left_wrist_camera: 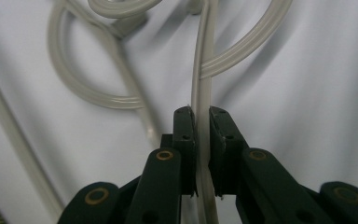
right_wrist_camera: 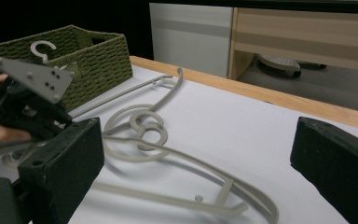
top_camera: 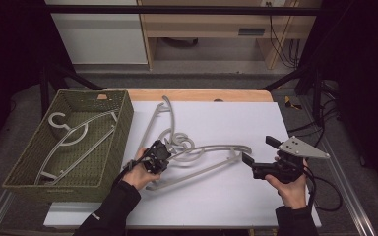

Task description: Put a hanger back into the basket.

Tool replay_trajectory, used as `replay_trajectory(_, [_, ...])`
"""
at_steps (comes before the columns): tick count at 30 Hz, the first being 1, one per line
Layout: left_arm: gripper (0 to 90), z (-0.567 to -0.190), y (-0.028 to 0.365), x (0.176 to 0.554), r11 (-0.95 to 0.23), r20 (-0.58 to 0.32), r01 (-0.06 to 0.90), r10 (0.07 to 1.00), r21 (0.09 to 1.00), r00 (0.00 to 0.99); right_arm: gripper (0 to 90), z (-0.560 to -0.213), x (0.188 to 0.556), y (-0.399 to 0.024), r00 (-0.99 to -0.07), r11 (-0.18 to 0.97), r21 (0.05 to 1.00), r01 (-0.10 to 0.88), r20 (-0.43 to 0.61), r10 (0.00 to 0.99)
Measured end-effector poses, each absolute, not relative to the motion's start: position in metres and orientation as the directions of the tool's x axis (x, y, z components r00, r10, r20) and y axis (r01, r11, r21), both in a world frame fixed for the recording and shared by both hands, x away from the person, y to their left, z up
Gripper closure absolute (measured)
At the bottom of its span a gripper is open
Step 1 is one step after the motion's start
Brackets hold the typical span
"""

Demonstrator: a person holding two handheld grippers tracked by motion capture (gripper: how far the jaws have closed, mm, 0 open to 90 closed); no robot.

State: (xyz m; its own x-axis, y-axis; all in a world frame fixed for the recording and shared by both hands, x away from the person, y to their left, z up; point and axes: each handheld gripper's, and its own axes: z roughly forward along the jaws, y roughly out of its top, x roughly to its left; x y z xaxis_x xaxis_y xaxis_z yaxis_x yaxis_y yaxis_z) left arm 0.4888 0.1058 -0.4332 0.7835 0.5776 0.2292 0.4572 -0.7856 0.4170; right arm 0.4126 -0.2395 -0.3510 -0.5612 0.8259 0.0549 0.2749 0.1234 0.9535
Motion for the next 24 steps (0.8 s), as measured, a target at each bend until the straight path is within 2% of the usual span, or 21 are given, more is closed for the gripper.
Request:
replay_trajectory(12, [80.6, -0.450, 0.105, 0.493, -0.780, 0.165, 0.482, 0.578, 0.400, 0.799, 2.9, -0.351, 0.412, -0.240, -0.562, 0.122, 0.954, 0.275, 0.056, 0.825])
replay_trajectory(13, [75.3, -0.449, 0.105, 0.494, -0.778, 0.154, 0.478, 0.575, 0.407, 0.804, 2.9, -0.351, 0.413, -0.239, -0.563, 0.123, 0.954, 0.275, 0.056, 0.825])
replay_trajectory(14, [75.3, -0.448, 0.104, 0.495, -0.771, 0.143, 0.479, 0.578, 0.420, 0.804, 2.9, -0.351, 0.413, -0.239, -0.563, 0.123, 0.954, 0.275, 0.056, 0.825])
replay_trajectory(15, [70.8, -0.448, 0.103, 0.495, -0.763, 0.137, 0.482, 0.583, 0.430, 0.801, 2.9, -0.351, 0.413, -0.239, -0.562, 0.124, 0.953, 0.275, 0.055, 0.825])
replay_trajectory(18, [67.3, -0.448, 0.100, 0.501, -0.754, 0.096, 0.487, 0.579, 0.440, 0.810, 2.9, -0.351, 0.413, -0.239, -0.563, 0.126, 0.953, 0.276, 0.054, 0.825])
replay_trajectory(24, [71.6, -0.451, 0.100, 0.508, -0.755, 0.052, 0.505, 0.576, 0.419, 0.816, 2.9, -0.351, 0.412, -0.240, -0.564, 0.121, 0.954, 0.275, 0.058, 0.824])
